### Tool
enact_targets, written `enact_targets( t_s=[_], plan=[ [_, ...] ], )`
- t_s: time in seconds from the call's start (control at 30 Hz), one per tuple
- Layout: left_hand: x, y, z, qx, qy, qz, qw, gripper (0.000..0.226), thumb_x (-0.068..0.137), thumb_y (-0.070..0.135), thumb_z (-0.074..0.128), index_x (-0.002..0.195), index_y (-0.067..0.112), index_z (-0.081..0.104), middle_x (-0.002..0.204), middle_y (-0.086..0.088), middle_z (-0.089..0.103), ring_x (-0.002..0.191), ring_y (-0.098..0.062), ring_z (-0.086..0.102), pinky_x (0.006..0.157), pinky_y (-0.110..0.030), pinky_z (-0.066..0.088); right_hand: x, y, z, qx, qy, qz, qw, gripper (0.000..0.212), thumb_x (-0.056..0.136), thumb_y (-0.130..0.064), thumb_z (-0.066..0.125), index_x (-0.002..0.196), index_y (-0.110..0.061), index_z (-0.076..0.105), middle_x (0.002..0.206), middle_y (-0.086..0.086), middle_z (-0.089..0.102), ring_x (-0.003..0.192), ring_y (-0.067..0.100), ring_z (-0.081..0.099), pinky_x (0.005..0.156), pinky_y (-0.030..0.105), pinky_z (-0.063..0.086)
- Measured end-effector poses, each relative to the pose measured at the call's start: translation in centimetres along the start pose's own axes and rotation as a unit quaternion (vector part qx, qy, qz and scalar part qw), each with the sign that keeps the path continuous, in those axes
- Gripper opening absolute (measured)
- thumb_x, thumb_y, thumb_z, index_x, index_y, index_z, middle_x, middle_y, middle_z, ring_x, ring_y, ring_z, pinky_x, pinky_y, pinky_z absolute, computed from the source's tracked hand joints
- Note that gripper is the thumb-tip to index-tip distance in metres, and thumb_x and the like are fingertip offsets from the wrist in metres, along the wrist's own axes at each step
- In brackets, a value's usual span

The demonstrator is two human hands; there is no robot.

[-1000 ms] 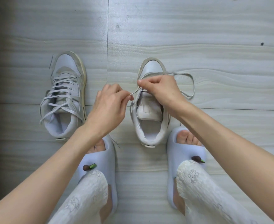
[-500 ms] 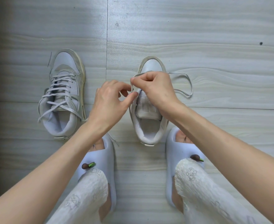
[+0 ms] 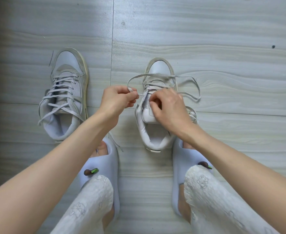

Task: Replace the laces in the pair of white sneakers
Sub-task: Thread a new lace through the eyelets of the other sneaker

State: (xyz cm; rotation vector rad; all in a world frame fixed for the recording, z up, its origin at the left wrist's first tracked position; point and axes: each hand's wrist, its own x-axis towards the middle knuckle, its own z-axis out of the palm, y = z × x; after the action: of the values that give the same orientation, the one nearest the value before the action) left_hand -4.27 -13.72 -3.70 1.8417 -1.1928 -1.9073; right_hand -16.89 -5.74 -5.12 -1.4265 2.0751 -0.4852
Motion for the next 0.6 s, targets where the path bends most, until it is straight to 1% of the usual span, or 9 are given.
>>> enact_targets(
  t_s=[0.07,0.2,0.3,0.4,0.53,0.6],
  plan=[
    [0.30,-0.11,0.39,0.012,0.002,0.002,1.000,0.016,0.084,-0.003,0.061,0.074,0.009,0.060,0.071,-0.006,0.060,0.062,-0.013,0.053,0.058,-0.017,0.045,0.22,-0.01,0.08,-0.001,-0.009,0.004,1.000,0.011,0.084,-0.018,0.060,0.090,-0.012,0.067,0.092,0.006,0.065,0.099,0.029,0.054,0.086,0.041,0.037],
    [0.76,-0.08,0.39,0.057,0.017,0.041,0.997,0.022,0.082,-0.003,0.062,0.067,0.013,0.058,0.071,-0.001,0.062,0.061,-0.013,0.054,0.055,-0.016,0.044,0.73,-0.18,-0.04,-0.010,-0.027,0.013,1.000,0.021,0.086,-0.028,0.060,0.104,-0.022,0.069,0.096,0.001,0.062,0.104,0.022,0.051,0.089,0.034,0.030],
    [0.93,-0.47,0.23,0.098,0.029,0.067,0.992,0.023,0.079,0.000,0.063,0.066,0.018,0.060,0.072,0.002,0.065,0.068,-0.016,0.059,0.060,-0.022,0.045,0.72,-0.10,0.02,0.001,-0.032,0.025,0.999,0.021,0.087,-0.030,0.059,0.104,-0.027,0.070,0.090,-0.004,0.056,0.104,0.019,0.049,0.084,0.030,0.026],
    [0.92,-0.78,0.18,0.131,0.033,0.087,0.987,0.024,0.079,0.003,0.064,0.067,0.024,0.061,0.072,-0.002,0.066,0.069,-0.015,0.060,0.065,-0.024,0.046,0.82,-0.15,0.00,0.005,-0.035,0.031,0.999,0.020,0.086,-0.031,0.059,0.103,-0.029,0.070,0.087,-0.009,0.050,0.104,0.018,0.048,0.081,0.027,0.023],
    [0.91,-0.88,-0.18,0.148,0.025,0.093,0.984,0.024,0.079,0.005,0.065,0.067,0.026,0.061,0.074,-0.004,0.067,0.074,-0.017,0.063,0.072,-0.030,0.050,0.84,-0.16,0.06,0.012,-0.032,0.029,0.999,0.020,0.086,-0.031,0.059,0.102,-0.029,0.070,0.089,-0.006,0.054,0.105,0.018,0.049,0.085,0.030,0.026],
    [0.91,-0.81,-0.23,0.157,0.009,0.094,0.983,0.023,0.079,0.006,0.065,0.069,0.025,0.062,0.076,-0.005,0.067,0.070,-0.015,0.061,0.073,-0.030,0.049,0.86,-0.16,0.10,0.017,-0.028,0.028,0.999,0.020,0.086,-0.031,0.060,0.102,-0.029,0.071,0.092,-0.003,0.058,0.105,0.018,0.050,0.086,0.031,0.028]
  ],
)
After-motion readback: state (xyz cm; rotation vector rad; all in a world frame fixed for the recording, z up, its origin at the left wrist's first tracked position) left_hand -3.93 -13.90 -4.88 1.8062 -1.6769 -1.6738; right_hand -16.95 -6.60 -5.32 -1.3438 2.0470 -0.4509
